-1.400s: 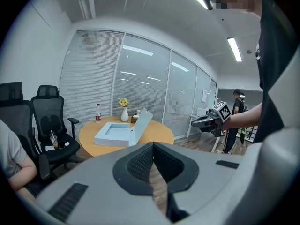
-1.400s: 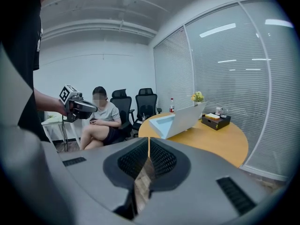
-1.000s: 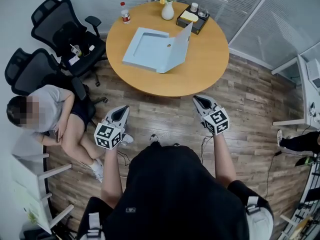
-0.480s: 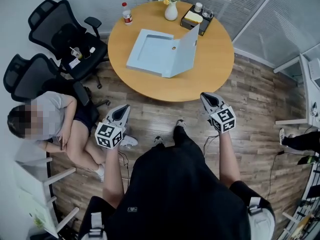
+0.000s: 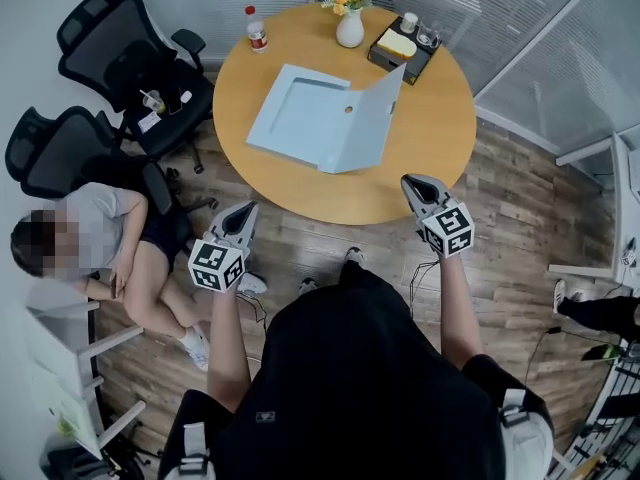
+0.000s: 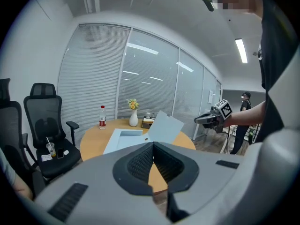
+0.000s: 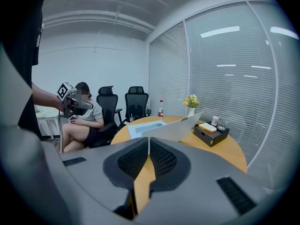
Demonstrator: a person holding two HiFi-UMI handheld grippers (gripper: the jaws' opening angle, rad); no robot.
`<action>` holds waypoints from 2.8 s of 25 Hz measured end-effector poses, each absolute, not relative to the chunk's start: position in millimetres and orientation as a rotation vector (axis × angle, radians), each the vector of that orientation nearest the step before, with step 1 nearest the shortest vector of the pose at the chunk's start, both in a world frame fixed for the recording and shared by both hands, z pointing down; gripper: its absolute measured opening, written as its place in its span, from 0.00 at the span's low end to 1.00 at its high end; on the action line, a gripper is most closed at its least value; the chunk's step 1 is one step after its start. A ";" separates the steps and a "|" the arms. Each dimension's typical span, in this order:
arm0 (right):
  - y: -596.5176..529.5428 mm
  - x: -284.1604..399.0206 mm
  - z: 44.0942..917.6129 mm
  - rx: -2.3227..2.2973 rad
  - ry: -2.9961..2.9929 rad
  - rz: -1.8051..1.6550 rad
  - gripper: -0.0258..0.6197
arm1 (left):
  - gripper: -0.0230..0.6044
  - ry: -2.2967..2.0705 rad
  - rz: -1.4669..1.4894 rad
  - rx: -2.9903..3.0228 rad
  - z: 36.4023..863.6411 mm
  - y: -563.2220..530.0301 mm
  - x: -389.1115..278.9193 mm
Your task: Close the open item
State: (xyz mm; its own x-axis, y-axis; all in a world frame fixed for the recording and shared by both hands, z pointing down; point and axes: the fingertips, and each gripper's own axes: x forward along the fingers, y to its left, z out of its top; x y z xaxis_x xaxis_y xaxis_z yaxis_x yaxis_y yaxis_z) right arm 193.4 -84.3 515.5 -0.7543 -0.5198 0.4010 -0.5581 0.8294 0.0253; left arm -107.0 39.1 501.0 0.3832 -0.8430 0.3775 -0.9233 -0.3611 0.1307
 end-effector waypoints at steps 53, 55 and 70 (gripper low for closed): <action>-288.7 163.3 561.1 1.139 -2.380 0.262 0.05 | 0.05 -1.293 0.564 2.199 637.4 -176.8 -243.6; -290.1 159.7 561.8 1.145 -2.358 0.258 0.05 | 0.14 -1.256 0.571 2.187 648.9 -187.4 -247.7; -280.0 133.2 568.5 1.095 -2.329 0.243 0.05 | 0.62 -0.802 0.769 2.220 712.6 -185.6 -219.6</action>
State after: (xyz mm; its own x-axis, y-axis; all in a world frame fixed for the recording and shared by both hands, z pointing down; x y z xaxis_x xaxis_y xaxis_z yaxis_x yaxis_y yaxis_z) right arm 133.2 -280.0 568.5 -0.5175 -0.6560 0.5494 -0.7554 0.6518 0.0668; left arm -219.6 -185.6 712.6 0.6412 -0.3273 0.6941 -0.7070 -0.6036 0.3685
